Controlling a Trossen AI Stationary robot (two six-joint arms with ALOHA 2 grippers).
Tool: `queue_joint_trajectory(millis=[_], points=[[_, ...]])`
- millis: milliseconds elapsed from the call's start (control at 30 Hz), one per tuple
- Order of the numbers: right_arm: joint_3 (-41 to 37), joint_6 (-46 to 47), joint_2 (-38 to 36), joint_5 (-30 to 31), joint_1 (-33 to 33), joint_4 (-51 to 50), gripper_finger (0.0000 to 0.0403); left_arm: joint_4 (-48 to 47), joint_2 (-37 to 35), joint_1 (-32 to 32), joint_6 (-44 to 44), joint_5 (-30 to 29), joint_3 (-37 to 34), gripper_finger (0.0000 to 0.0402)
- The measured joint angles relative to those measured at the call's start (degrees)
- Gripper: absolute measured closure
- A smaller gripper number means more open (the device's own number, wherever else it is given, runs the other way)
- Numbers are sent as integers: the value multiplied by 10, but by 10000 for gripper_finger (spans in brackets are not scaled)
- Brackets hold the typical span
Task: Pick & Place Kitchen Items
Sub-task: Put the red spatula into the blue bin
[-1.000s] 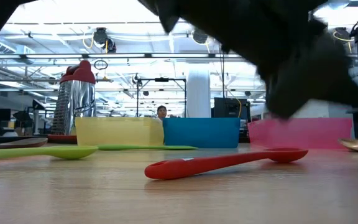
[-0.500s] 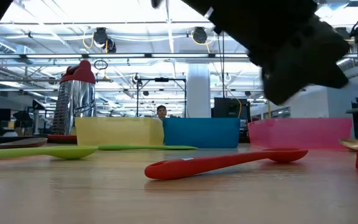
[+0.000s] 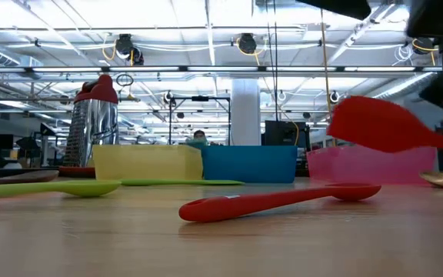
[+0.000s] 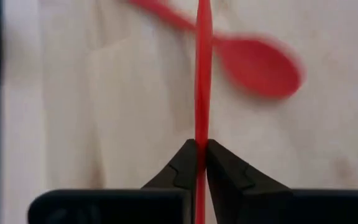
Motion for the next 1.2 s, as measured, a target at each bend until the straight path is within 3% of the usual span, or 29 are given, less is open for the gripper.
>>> queue_joint_trajectory(millis=[100, 300, 533, 767, 933, 1033, 1200], points=[[0, -39, -1, 9, -20, 1, 388, -31, -6, 3, -37, 22, 0, 306], [1, -113, -5, 33, -45, 2, 387, -98, -5, 10, -94, 148, -3, 220], [1, -182, -6, 32, -52, 37, 386, -100, -2, 24, -141, 154, -40, 189], [1, -238, -6, 32, -64, 61, 386, -98, -2, 38, -152, 163, -57, 233], [1, -275, -6, 33, -77, 72, 385, -88, -2, 39, -123, 208, -57, 326], [1, -280, -6, 31, -88, 69, 385, -82, -2, 39, -123, 205, -57, 381], [1, -301, -6, 30, -96, 69, 382, -92, -2, 37, -139, 177, -57, 373]])
